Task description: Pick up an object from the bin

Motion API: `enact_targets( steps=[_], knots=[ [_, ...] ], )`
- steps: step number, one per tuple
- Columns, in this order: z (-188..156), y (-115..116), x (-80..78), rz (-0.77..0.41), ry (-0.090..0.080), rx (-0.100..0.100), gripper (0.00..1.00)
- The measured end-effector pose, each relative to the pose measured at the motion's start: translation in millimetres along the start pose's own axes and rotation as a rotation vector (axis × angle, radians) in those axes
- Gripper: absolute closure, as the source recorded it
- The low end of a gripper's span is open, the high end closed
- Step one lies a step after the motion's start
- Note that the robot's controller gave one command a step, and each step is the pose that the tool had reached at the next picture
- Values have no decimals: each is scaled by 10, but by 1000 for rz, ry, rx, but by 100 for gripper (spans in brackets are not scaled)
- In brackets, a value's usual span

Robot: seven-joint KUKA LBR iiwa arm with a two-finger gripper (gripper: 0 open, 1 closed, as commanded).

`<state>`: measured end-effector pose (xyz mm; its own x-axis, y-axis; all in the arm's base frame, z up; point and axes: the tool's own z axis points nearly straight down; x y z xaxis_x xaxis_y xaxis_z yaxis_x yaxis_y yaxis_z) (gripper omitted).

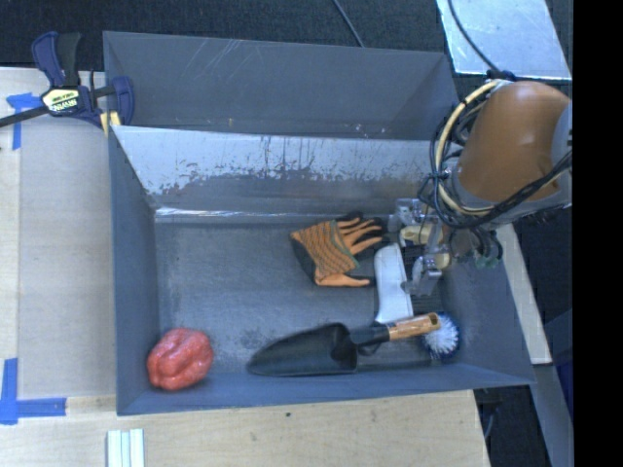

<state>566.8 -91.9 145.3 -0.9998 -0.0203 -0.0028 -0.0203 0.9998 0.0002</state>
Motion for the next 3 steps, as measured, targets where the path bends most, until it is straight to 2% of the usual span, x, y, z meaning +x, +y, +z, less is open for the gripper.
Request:
enact_targets(
  steps=[1, 2, 3],
  knots=[
    [61, -117, 209, 25, -8, 3, 0],
    [137, -19, 57, 8, -12, 2, 0],
    [614, 168, 29, 3, -14, 0, 0]
  ],
)
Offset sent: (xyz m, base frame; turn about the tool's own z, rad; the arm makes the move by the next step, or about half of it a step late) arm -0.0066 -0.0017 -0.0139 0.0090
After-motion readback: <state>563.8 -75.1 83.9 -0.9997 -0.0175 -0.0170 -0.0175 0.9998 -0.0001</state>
